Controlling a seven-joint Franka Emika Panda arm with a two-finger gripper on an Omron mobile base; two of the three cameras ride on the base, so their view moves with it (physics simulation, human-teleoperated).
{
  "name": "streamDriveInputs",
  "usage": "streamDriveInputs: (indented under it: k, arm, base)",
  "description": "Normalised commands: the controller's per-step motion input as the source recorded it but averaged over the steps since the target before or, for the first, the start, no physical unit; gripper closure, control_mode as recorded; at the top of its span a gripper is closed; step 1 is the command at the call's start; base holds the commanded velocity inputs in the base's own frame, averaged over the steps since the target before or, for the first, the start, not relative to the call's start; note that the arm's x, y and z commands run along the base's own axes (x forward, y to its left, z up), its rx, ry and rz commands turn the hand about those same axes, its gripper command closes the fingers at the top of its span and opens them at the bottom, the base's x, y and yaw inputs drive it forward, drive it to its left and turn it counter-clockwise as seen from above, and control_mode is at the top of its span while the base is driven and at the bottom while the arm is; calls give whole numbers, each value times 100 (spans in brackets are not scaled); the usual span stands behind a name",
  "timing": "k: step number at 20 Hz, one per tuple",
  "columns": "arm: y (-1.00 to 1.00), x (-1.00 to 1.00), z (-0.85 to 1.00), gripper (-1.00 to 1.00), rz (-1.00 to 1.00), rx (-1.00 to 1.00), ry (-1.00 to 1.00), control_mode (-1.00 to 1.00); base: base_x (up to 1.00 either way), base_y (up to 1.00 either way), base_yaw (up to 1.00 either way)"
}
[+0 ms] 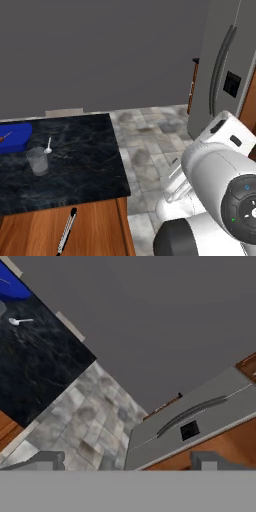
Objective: Take the tongs from the drawer on the left and place them on the dining counter next to the tray containing the hot dog.
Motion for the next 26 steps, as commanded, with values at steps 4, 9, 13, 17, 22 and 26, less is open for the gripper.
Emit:
streamDriveInputs:
  k: [4,9,13,17,22,26]
  arm:
    - [-20,95,0,-100,0,15,15,-100]
    - [-25,98,0,-100,0,18,21,-100]
    - [-34,100,0,-100,0,18,30,-100]
    - [-38,100,0,-100,0,19,34,-100]
    - [-13,87,-11,-100,0,12,17,-100]
    - [-1,85,-26,-100,0,5,15,-100]
  base:
    - [0,0,0]
    - [0,0,0]
    - [0,0,0]
    - [0,0,0]
    - [0,0,0]
    - [0,0,0]
